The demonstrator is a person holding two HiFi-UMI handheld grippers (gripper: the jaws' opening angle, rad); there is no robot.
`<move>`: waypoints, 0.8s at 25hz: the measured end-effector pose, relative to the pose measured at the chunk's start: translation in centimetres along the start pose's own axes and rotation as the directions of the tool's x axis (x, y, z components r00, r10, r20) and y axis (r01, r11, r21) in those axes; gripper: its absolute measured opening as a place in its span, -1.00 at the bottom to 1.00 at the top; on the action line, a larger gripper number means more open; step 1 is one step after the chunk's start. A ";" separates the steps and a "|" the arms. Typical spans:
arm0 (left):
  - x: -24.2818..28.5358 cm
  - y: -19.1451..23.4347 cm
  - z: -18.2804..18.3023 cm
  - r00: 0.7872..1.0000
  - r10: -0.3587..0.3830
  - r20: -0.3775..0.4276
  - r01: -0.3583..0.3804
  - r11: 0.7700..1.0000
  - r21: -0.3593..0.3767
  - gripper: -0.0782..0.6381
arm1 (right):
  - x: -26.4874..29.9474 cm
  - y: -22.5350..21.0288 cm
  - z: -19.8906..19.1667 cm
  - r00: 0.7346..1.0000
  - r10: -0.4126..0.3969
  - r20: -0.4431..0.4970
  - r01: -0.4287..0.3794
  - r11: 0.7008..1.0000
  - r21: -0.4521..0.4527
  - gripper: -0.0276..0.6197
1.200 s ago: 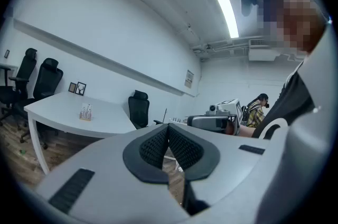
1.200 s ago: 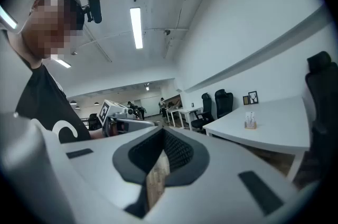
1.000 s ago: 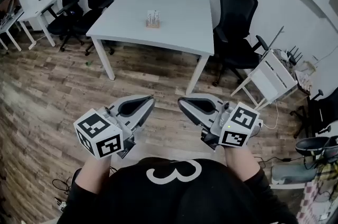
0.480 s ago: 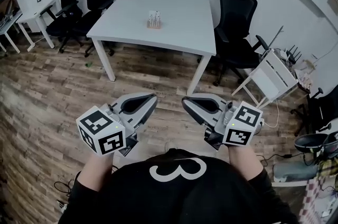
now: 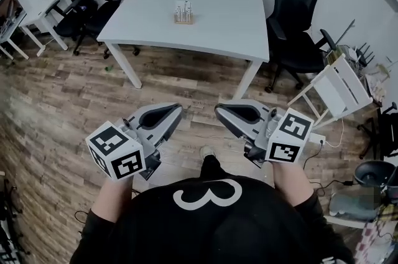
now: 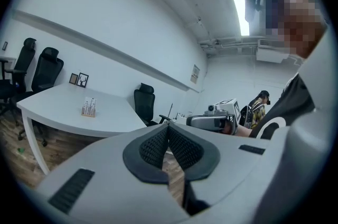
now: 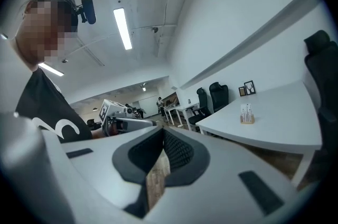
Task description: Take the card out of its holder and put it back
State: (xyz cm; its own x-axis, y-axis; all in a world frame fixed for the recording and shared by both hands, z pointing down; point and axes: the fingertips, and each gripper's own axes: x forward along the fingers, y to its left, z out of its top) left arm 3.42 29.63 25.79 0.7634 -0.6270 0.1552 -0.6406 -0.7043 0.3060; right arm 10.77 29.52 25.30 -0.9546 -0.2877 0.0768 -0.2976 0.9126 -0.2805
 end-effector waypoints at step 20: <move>14.7 17.2 5.4 0.994 0.105 -0.033 -0.108 0.989 -0.102 -0.75 | 7.7 -21.9 5.2 0.993 0.075 -0.086 -0.074 0.997 0.012 -0.88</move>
State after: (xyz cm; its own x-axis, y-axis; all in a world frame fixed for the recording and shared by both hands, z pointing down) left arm 3.18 6.57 28.28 0.6944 -0.6859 0.2176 -0.7073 -0.5950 0.3816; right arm 9.96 5.86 27.09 -0.9715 -0.1927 0.1378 -0.2261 0.9278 -0.2966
